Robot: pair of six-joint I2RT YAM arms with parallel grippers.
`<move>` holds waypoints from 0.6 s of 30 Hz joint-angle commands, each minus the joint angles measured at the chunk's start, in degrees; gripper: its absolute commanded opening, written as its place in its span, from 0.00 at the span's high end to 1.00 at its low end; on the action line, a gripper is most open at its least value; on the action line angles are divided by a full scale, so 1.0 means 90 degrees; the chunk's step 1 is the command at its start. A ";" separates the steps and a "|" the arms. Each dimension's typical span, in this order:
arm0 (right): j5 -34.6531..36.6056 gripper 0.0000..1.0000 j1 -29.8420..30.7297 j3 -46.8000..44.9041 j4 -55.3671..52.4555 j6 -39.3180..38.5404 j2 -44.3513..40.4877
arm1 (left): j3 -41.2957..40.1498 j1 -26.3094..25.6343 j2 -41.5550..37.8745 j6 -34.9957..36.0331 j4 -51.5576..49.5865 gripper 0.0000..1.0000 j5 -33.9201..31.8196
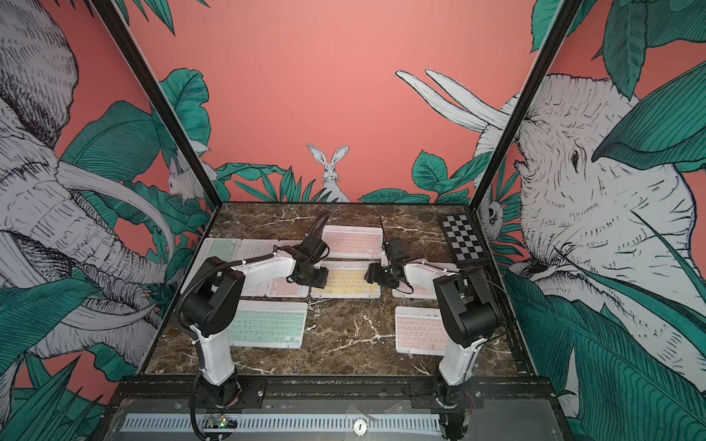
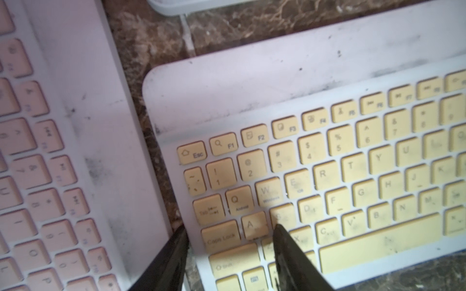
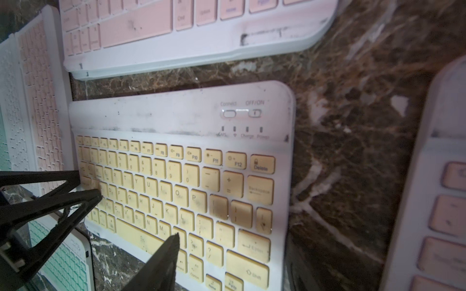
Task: Stack the numeric keypads
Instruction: Pick up the numeric keypad from the center of the board.
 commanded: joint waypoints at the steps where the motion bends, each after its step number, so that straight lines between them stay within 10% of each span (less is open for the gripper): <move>1: -0.0507 0.35 0.0079 -0.0134 0.0295 0.0234 -0.0070 | 0.0019 -0.0081 0.0141 0.0023 -0.0161 0.44 0.0077; 18: -0.0602 0.34 0.0078 -0.0483 0.0530 0.0431 -0.0596 | -0.0059 -0.0148 0.0180 0.0003 -0.0087 0.44 0.0142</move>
